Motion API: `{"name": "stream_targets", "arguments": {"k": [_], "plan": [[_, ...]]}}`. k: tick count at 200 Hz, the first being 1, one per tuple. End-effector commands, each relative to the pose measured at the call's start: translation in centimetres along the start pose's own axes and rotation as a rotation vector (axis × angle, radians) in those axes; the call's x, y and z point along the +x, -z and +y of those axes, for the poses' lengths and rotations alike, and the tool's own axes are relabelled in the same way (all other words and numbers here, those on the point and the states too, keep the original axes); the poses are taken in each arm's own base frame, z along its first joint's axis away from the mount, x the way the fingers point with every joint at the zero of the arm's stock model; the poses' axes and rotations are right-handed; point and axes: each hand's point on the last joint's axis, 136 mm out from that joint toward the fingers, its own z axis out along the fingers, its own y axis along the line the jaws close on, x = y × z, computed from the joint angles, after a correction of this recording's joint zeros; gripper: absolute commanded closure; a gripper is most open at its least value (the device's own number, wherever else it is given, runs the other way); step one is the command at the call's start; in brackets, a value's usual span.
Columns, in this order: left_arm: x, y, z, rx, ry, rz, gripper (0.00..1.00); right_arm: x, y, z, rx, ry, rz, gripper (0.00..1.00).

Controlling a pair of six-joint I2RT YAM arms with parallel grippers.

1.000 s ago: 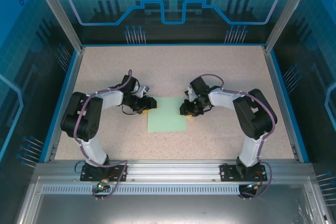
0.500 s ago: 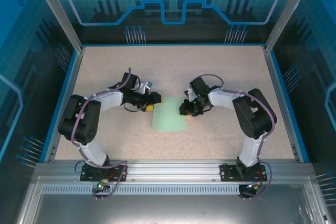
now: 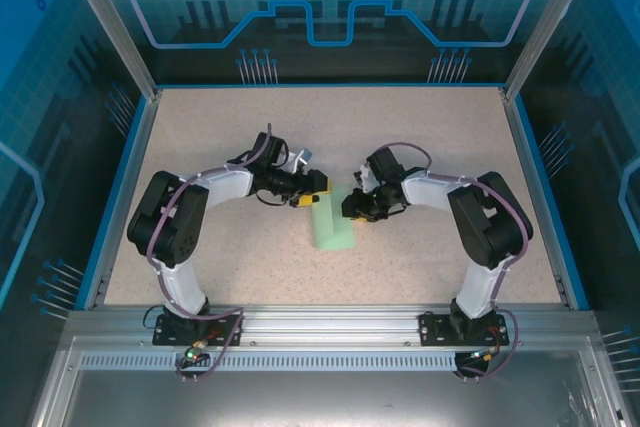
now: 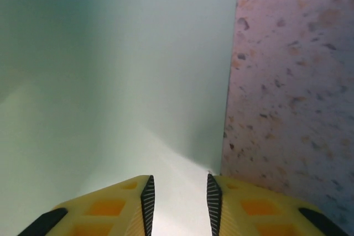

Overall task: Fold a paper plane with a square sheet of paper (fold left side to right side)
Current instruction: First fold in half a square sheet of paper at the center of the table.

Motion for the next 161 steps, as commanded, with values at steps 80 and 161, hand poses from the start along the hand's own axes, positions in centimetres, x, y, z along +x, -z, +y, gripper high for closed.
{"name": "stream_targets", "arguments": {"k": [80,161], "plan": [[-0.1,-0.9,0.1,-0.021,-0.004,0.012,0.46,-2.5,2.7,6.4,-0.35,0.007,-0.078,0.57],[-0.1,-0.9,0.3,-0.029,-0.002,0.004,0.58,-1.8,0.7,6.2,-0.347,-0.033,-0.025,0.78]]}}
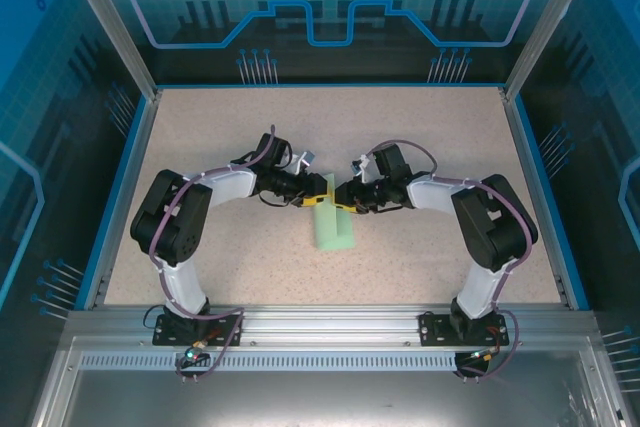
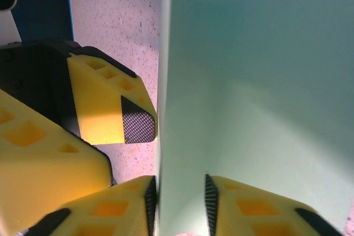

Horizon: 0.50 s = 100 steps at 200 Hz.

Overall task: Fold a paper plane with a square sheet of paper (fold left side to right side)
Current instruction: First fold in half a square sheet of paper at the center of the table.

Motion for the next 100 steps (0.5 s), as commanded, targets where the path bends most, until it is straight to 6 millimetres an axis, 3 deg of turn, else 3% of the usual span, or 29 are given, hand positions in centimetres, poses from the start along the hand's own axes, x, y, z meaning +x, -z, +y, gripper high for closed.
{"name": "stream_targets", "arguments": {"k": [1,34,67,100], "plan": [[-0.2,-0.2,0.0,-0.005,-0.006,0.002,0.58,0.1,-0.5,0.9,-0.039,0.006,0.022,0.79],[-0.1,0.3,-0.3,-0.021,-0.014,-0.01,0.54,0.2,-0.4,0.3,-0.004,0.005,0.019,1.0],[0.5,1.9,-0.2,-0.097,-0.033,-0.05,0.41,0.2,0.2,-1.3,0.098,0.017,0.015,1.0],[1.7,2.7,1.9,-0.211,0.018,-0.059,0.37,0.3,0.7,-2.8,0.192,0.032,0.012,1.0]]}}
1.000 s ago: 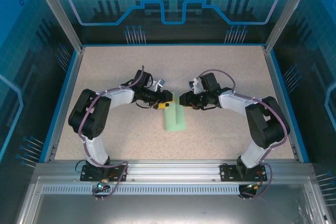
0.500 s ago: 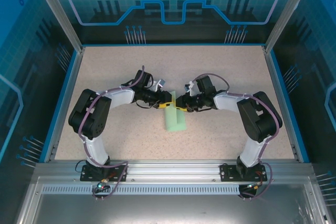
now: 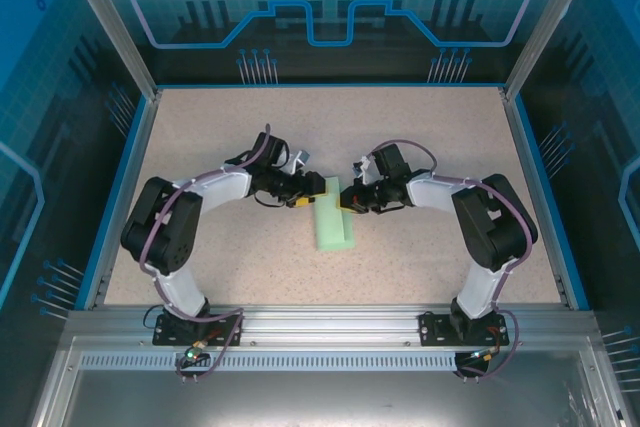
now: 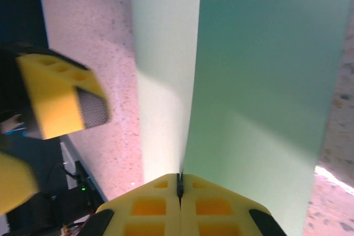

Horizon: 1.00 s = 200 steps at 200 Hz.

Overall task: Fold a paper plane with a square sheet of paper (fold left side to right side)
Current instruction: First fold in half a square sheet of paper at the center of the table.

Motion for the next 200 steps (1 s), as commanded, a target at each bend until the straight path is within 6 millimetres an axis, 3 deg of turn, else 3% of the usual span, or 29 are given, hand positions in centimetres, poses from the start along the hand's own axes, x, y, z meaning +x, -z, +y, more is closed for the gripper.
{"name": "stream_targets", "arguments": {"k": [1,32,79,114,163,200], "plan": [[1.5,0.7,1.9,-0.107,0.029,0.005,0.37,0.1,0.4,-1.2,0.09,0.026,0.004,1.0],[2.8,-0.7,3.3,-0.134,0.075,0.037,0.36,-0.1,0.3,-1.9,0.112,0.022,0.006,0.99],[3.1,-2.9,3.6,-0.176,0.095,0.063,0.35,-0.4,0.1,-2.5,0.136,0.024,0.007,0.97],[3.4,-3.7,4.7,-0.265,0.102,0.087,0.42,-0.6,0.1,-2.6,0.143,0.025,0.007,0.95],[4.0,-4.7,5.2,-0.333,0.087,0.119,0.46,-0.8,0.7,-2.5,0.154,0.041,-0.011,0.74],[4.2,-5.1,5.7,-0.357,0.091,0.131,0.46,-1.3,3.4,-3.6,0.245,0.061,-0.088,0.58]]}}
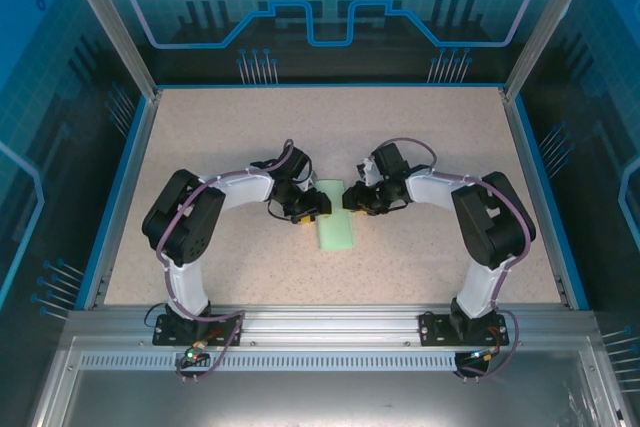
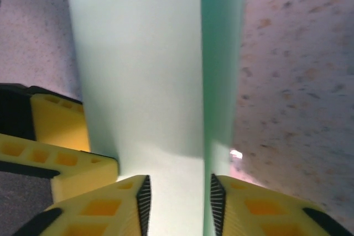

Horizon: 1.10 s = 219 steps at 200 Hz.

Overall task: Fold a paper plane with a square sheet of paper (fold left side to right side)
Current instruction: First fold in half a square sheet of paper at the center of the table.

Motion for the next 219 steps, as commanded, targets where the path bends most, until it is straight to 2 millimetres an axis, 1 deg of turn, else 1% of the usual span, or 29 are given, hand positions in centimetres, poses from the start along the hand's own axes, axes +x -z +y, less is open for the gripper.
{"name": "stream_targets", "arguments": {"k": [1,45,69,71,75,102,155,219], "plan": [[0.7,-1.1,0.9,-0.056,-0.002,0.032,0.46,-0.8,2.6,-1.0,0.069,0.016,-0.071,0.58],[0.9,-1.8,0.8,-0.075,-0.014,0.056,0.46,-1.3,6.3,-3.1,0.139,-0.011,-0.179,0.5],[1.0,-2.2,1.0,-0.094,-0.01,0.071,0.45,-1.6,7.8,-3.4,0.139,-0.025,-0.217,0.47],[1.0,-2.2,1.0,-0.095,-0.01,0.072,0.45,-1.0,7.5,-4.0,0.148,-0.036,-0.204,0.47],[1.0,-2.3,1.0,-0.095,-0.011,0.075,0.45,-0.8,7.5,-4.2,0.151,-0.041,-0.2,0.47],[1.2,-2.6,1.1,-0.116,-0.014,0.095,0.44,-0.6,7.9,-4.6,0.155,-0.045,-0.2,0.47],[1.6,-3.4,1.4,-0.153,-0.01,0.139,0.42,-0.4,8.1,-4.8,0.156,-0.05,-0.197,0.46],[1.8,-4.1,1.7,-0.175,0.003,0.173,0.41,-0.2,8.1,-4.5,0.145,-0.047,-0.192,0.46]]}}
